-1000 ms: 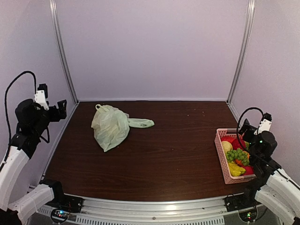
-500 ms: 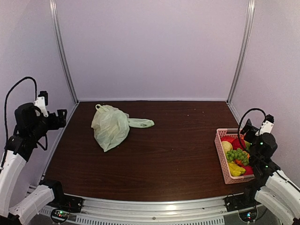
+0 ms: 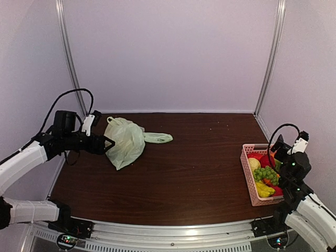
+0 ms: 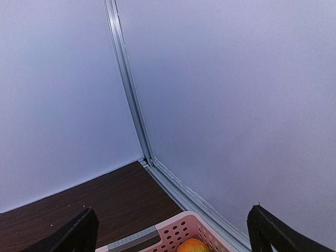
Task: Untie the knot of the plastic bag and take out the fruit
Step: Pick up the takeout bag from the center of the board.
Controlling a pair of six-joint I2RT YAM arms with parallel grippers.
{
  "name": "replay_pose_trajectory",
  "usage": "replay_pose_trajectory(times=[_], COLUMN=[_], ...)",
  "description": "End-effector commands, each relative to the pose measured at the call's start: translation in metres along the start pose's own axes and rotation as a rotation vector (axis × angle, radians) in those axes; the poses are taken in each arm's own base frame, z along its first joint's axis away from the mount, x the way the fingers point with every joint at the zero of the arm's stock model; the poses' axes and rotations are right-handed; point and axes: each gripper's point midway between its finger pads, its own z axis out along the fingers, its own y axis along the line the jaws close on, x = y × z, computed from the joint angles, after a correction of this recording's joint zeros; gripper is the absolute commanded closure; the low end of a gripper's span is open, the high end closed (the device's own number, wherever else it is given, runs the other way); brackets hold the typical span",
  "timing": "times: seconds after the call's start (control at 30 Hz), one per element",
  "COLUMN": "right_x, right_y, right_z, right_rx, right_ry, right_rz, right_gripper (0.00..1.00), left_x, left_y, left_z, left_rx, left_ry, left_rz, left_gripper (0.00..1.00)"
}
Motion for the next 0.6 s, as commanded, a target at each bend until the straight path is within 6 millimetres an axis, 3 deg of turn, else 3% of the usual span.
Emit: replay_pose_trajectory(times=[0.0,0.27,0.33,0.43,0.5,0.57], right_x=[0.005,0.009,0.009,0.01,0.009,0.009], right_y=[-0.002,0.002,0.002,0.002,0.002,0.002], right_z=[0.002,0.005,0.005,0.005,0.005,0.005], right_rx=[0.015,0.004,0.003,0.007,0.007,0.006], right_ry=[0.017,0.036,0.038,0.039,0.039,0.04], right_rz=[-0.009,-0.022,-0.025,-0.03,-0.03,-0.028], right_gripper=[0.0,0.0,0.0,0.0,0.0,0.0], left_x=[-0.037,-0.094,-0.109,-0.11,-0.095,-0.084], left_y=[-0.025,0.004,0.003,0.01,0.023,0.041], left_z=[0.014,0.072,0.092,0.123,0.147,0.158], left_rx=[0.066,-0.125,-0.12,-0.15,-0.208,-0.3], left_ry=[-0.039,-0.063,-0.056,0.011,0.092,0.152], left_rz=[0.059,0.023,0.05,0.078,0.105,0.132], left_gripper=[0.08,0.04,0.05,0.05,0.05,0.04])
